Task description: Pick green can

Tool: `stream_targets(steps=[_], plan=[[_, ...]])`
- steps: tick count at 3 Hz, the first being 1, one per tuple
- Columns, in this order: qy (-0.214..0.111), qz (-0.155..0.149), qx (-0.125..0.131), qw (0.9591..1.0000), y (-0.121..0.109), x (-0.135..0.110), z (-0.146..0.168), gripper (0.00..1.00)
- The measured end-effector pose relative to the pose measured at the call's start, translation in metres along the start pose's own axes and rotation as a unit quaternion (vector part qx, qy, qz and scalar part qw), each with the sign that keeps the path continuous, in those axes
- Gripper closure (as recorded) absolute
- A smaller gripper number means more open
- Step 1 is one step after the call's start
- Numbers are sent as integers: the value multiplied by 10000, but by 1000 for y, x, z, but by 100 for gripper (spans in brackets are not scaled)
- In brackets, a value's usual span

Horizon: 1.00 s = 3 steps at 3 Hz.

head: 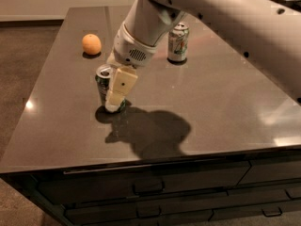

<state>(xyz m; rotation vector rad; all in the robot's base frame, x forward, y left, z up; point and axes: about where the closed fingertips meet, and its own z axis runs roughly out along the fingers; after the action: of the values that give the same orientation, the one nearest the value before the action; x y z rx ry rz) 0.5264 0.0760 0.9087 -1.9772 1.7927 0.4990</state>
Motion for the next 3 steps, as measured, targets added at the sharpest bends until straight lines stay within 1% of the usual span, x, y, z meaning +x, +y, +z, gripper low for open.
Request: stream_targets(steps=[1,2,3], plan=[[-37,-36,-66,10000,1,-13,3,38],[-83,35,-43,9999,-3,-21,-8,62],[-127,87,169,9997,-8,-26,-42,85]])
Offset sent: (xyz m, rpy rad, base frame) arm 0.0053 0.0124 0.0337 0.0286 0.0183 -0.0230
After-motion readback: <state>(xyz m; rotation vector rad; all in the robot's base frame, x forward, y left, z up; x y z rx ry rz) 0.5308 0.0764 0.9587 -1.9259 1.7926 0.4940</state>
